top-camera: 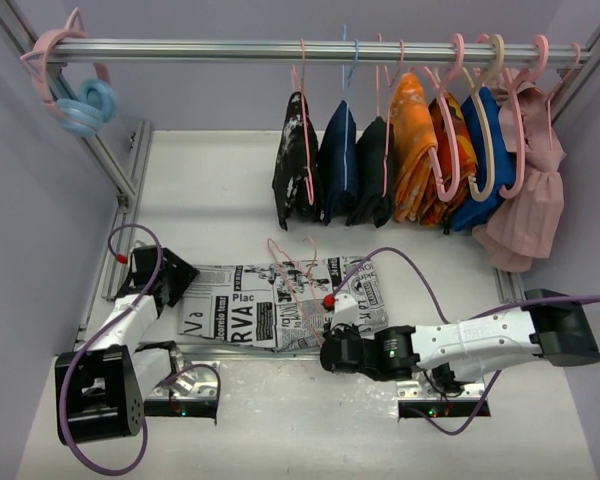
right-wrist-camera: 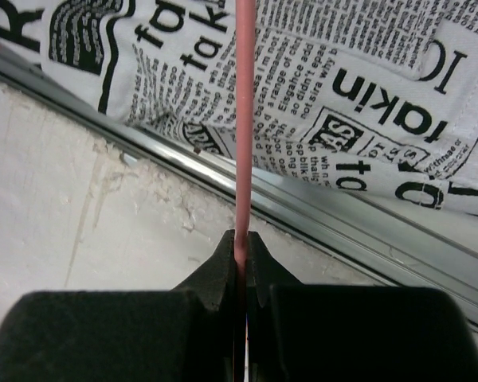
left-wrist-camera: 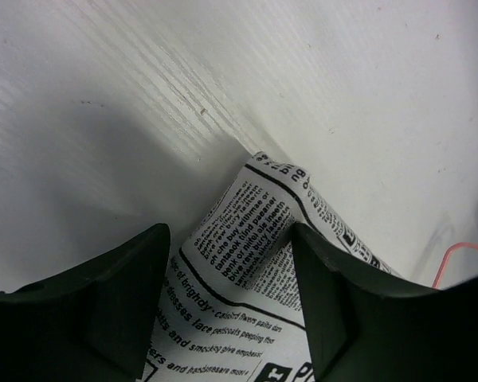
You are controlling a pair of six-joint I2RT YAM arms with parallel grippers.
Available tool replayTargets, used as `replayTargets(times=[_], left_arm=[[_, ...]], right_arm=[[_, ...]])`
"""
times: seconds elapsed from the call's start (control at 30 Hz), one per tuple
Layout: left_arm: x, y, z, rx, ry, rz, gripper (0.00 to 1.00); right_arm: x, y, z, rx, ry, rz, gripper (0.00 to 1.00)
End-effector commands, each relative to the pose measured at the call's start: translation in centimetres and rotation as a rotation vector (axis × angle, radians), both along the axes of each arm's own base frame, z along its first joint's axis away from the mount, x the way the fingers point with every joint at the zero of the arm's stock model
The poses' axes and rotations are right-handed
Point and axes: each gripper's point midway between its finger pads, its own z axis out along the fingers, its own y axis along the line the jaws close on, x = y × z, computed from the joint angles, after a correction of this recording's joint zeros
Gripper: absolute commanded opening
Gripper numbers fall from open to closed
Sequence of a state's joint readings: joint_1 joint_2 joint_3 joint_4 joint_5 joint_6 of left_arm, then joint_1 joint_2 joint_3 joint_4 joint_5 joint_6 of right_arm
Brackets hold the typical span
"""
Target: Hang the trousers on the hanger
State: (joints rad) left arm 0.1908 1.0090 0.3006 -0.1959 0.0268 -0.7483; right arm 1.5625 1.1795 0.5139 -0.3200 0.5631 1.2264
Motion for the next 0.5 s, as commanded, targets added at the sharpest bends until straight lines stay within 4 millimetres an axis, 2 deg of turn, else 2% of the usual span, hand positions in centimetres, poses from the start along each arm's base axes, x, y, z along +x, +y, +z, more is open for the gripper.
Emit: replayTargets(times=[0.0,0.2,0.3,0.33,0.4,0.47], left_arm=[[-0.9,-0.7,-0.7,-0.022,0.001,-0.036,0.58],[-0.5,-2.4,1.7,-0.078,-0.092,-0.101,0.51],[0.0,-2.9,3.8,-0.087,-0.183,-0.129,0.40],[0.1,-3.1,4.2,-0.089,-0.196,-0.135,0.33],[0.4,-3.5,5.1,-0.107,-0.221,-0.159,0.28],[0.8,-4.2,6.4,-0.131,-0.246,-0.196,0.17]], right_arm=[[0.4,0.6,0.7,0.021,-0.046,-0.133,0.00],[-0.2,2.2,0.0,0.054,-0.002,-0.163,0.00],[-0.7,3.5,-0.4,0.052,0.014,-0.146,0.00],[-0.9,4.0,-0.6,0.050,0.018,-0.138,0.00],[-1.4,5.1,-0.7,0.063,0.032,-0.111,0.00],[-1.7,5.9,-1.4,0.045,0.044,-0.096,0.00]])
